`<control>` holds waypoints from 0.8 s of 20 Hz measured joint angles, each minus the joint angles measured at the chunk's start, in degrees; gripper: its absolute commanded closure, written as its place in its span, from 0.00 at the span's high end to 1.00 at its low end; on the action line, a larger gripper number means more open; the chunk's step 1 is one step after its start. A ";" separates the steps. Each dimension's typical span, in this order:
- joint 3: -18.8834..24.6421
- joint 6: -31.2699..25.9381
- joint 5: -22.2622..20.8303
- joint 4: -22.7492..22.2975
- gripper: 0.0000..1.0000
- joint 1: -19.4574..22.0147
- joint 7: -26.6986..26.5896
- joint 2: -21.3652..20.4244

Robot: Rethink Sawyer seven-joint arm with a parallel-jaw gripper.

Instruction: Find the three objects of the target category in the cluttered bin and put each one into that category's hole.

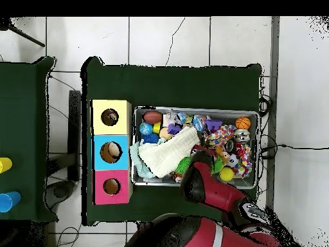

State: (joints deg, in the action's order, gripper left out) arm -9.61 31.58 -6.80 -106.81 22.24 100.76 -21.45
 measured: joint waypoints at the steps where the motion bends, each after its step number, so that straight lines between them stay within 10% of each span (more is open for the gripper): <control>1: -0.41 0.01 0.07 0.10 0.00 -0.14 0.00 0.08; 16: -2.95 -1.69 0.12 1.36 0.00 -1.69 0.00 -0.05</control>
State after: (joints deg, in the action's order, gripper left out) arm -12.56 29.89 -6.68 -105.45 20.55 100.76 -21.50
